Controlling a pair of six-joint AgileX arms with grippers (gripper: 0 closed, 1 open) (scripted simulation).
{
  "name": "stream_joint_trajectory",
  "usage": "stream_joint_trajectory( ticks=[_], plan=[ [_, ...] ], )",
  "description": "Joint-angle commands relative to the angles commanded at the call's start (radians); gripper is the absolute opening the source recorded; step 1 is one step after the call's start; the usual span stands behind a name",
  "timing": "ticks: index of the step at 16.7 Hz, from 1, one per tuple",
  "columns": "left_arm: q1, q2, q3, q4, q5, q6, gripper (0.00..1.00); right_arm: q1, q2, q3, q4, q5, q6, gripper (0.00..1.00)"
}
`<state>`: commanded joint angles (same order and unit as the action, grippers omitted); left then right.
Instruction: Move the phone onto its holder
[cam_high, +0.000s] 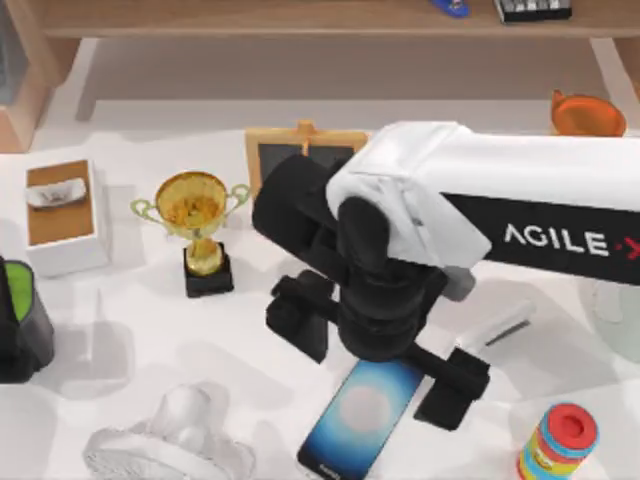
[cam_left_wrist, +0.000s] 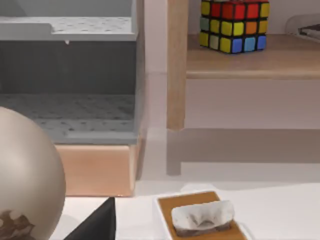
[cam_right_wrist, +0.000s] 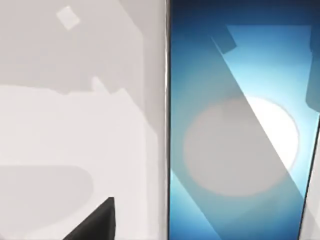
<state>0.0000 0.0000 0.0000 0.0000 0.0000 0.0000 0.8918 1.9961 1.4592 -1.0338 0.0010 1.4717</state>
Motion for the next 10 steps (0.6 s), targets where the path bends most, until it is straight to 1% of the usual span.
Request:
stream_joint_trajectory(
  ticks=[6,10],
  plan=[
    [0.000,0.000,0.000,0.000,0.000,0.000,1.00,0.004,0.094,-0.118,0.222,0.000,0.005,1.00],
    [0.000,0.000,0.000,0.000,0.000,0.000,1.00,0.005,0.115,-0.146,0.263,0.001,0.005,1.00]
  ],
)
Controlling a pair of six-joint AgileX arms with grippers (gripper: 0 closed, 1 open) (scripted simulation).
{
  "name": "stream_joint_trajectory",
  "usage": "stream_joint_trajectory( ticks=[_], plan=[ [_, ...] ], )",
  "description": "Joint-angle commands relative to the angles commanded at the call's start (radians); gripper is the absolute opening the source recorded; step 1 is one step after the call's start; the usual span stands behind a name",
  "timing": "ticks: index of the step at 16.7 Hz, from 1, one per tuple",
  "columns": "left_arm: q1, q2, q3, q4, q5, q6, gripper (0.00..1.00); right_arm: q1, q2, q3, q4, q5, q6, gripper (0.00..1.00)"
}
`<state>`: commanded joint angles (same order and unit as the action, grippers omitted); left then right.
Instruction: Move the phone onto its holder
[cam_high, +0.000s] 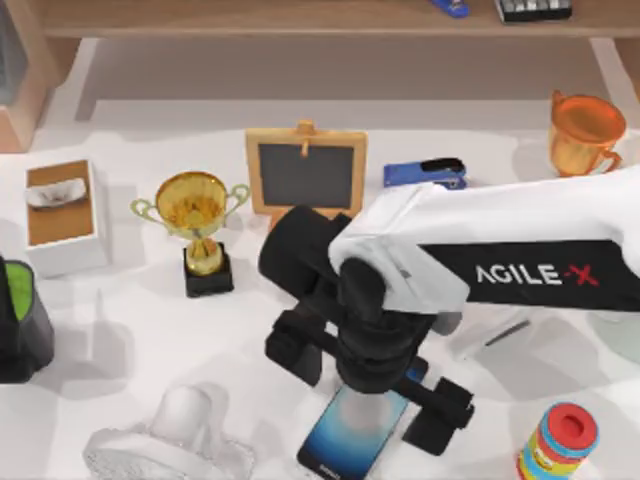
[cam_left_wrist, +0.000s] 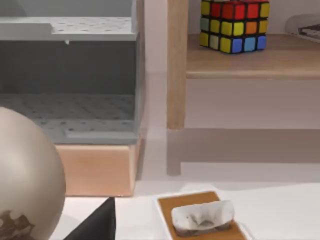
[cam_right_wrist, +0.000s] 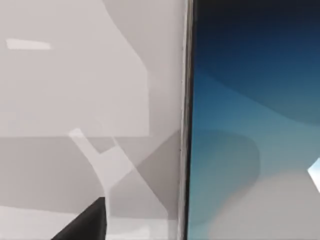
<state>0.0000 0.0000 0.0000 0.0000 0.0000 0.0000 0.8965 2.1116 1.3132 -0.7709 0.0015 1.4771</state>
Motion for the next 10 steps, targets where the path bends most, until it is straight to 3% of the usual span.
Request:
stream_joint_trajectory(
  ticks=[2,10],
  plan=[
    [0.000,0.000,0.000,0.000,0.000,0.000,1.00,0.000,0.000,0.000,0.000,0.000,0.000,1.00],
    [0.000,0.000,0.000,0.000,0.000,0.000,1.00,0.000,0.000,0.000,0.000,0.000,0.000,0.40]
  ],
)
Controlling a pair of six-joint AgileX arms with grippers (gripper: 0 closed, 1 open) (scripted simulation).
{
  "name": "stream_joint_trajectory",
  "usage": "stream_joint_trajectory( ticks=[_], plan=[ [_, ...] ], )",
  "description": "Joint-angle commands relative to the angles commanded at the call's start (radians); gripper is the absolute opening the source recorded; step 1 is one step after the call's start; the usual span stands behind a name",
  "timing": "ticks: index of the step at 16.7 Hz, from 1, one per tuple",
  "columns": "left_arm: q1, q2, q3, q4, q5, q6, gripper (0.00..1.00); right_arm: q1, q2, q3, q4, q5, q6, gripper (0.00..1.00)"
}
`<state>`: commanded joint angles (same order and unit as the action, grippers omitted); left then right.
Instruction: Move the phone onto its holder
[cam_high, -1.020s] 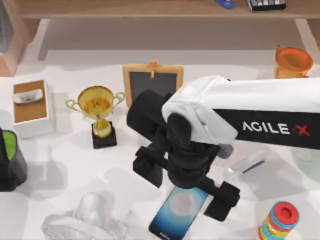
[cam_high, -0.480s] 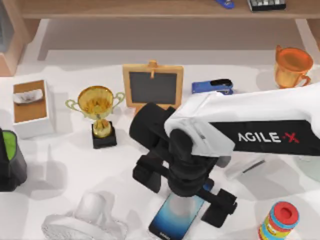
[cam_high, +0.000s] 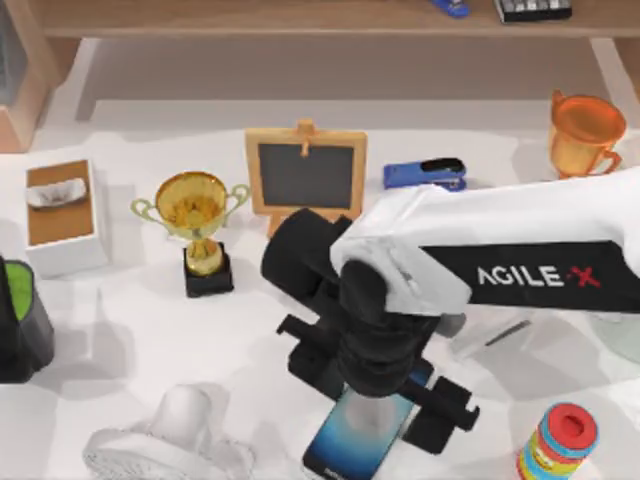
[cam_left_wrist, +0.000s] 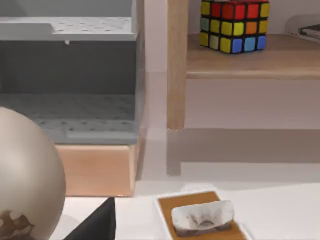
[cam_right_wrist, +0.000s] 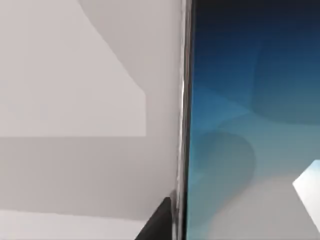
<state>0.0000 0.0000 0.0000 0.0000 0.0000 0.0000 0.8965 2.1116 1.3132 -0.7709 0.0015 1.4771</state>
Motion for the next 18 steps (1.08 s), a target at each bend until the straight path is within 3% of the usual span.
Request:
stream_joint_trajectory(
  ticks=[5,13,18],
  plan=[
    [0.000,0.000,0.000,0.000,0.000,0.000,1.00,0.000,0.000,0.000,0.000,0.000,0.000,0.02],
    [0.000,0.000,0.000,0.000,0.000,0.000,1.00,0.000,0.000,0.000,0.000,0.000,0.000,0.00],
    [0.000,0.000,0.000,0.000,0.000,0.000,1.00,-0.003,-0.070,0.030,-0.097,0.002,-0.019,0.00]
  ],
)
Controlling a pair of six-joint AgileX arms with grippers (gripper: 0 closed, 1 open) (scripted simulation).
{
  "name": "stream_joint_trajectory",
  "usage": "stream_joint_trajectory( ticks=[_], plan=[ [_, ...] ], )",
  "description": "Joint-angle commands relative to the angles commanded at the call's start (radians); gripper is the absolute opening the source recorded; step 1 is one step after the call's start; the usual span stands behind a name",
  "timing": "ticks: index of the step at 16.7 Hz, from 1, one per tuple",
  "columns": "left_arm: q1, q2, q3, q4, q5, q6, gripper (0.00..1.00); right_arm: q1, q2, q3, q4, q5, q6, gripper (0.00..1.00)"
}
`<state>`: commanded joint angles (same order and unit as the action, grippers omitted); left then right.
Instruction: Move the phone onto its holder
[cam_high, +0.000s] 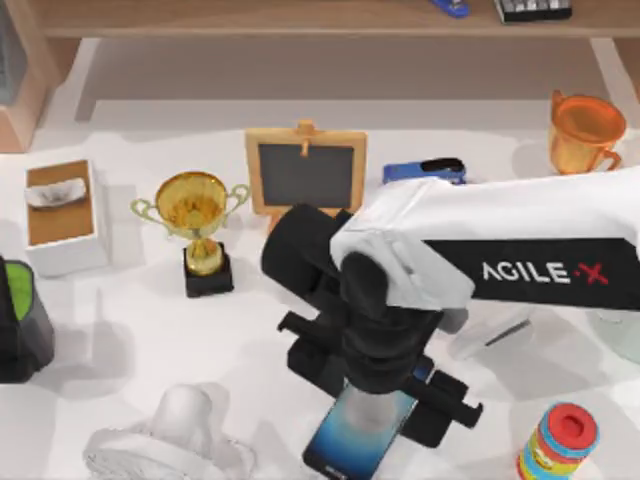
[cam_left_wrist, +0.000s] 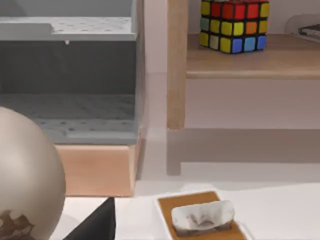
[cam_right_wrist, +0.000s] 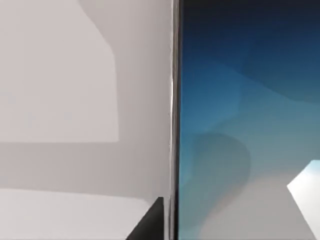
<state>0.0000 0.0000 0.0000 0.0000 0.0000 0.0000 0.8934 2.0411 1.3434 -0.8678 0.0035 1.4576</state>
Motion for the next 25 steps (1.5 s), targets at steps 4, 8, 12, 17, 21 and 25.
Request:
stream_joint_trajectory(
  ticks=[4,8,12,17,21,25],
  plan=[
    [0.000,0.000,0.000,0.000,0.000,0.000,1.00,-0.001,-0.018,0.018,-0.034,0.000,0.000,0.00],
    [0.000,0.000,0.000,0.000,0.000,0.000,1.00,-0.004,-0.021,0.023,-0.029,-0.002,-0.006,0.00],
    [0.000,0.000,0.000,0.000,0.000,0.000,1.00,-0.083,-0.106,0.082,0.011,-0.030,-0.124,0.00],
    [0.000,0.000,0.000,0.000,0.000,0.000,1.00,-0.319,-0.238,0.140,0.100,-0.093,-0.443,0.00],
    [0.000,0.000,0.000,0.000,0.000,0.000,1.00,-0.582,-0.322,0.150,0.174,-0.161,-0.786,0.00],
    [0.000,0.000,0.000,0.000,0.000,0.000,1.00,-0.875,-0.380,0.124,0.235,-0.249,-1.154,0.00]
  ],
)
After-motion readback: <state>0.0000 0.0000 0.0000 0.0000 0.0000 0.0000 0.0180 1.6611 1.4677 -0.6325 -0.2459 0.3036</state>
